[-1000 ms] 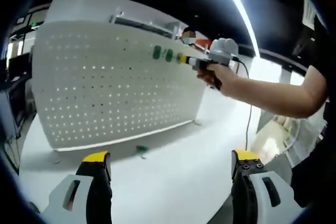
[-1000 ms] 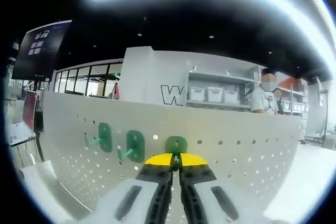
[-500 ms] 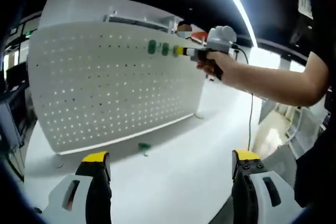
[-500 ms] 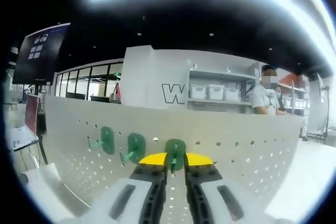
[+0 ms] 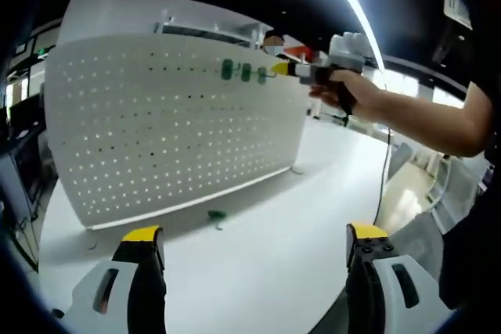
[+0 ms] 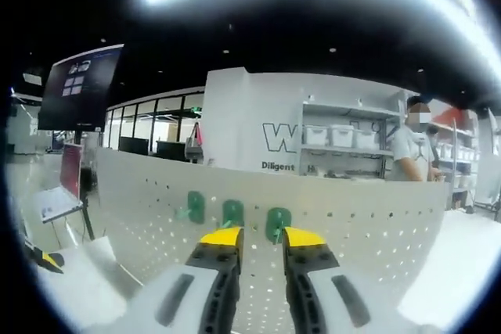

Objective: Insert the hook assembly into the mounting plate slot until the hook locks in place.

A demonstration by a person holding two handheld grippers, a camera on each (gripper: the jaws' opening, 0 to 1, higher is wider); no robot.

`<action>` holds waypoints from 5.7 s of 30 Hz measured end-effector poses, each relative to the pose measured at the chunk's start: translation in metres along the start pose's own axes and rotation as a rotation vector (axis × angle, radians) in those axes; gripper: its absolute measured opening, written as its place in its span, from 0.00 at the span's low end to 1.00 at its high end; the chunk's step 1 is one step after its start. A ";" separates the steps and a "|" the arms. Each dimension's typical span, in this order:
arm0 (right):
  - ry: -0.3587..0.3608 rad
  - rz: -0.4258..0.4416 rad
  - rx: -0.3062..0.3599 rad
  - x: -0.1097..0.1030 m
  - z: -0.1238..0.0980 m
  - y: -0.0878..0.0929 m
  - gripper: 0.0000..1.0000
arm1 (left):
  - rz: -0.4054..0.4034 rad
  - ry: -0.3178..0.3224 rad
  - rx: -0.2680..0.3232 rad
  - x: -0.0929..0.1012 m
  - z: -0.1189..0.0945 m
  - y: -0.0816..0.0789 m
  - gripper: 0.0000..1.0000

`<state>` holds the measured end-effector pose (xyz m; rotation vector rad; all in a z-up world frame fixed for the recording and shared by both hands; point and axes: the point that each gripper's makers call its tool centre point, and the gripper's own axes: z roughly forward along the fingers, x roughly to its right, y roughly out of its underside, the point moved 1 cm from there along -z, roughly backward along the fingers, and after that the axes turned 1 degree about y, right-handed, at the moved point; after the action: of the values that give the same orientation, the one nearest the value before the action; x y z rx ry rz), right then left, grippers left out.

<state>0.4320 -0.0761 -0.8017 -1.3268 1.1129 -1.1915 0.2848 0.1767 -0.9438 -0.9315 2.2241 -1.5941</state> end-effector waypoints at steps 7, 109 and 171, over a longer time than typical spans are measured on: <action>-0.081 -0.024 -0.084 -0.017 -0.036 0.025 0.20 | -0.014 0.024 -0.013 0.006 -0.001 0.005 1.00; -0.304 0.220 -0.612 -0.101 -0.196 0.225 0.32 | 0.192 0.346 -0.311 -0.035 0.205 0.055 0.78; -0.256 0.379 -0.613 -0.095 -0.185 0.233 0.30 | 0.499 0.373 -0.599 -0.066 0.218 0.066 0.01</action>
<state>0.2357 -0.0181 -1.0375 -1.5693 1.5180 -0.3938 0.4297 0.0664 -1.0956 -0.1342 2.9622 -0.9415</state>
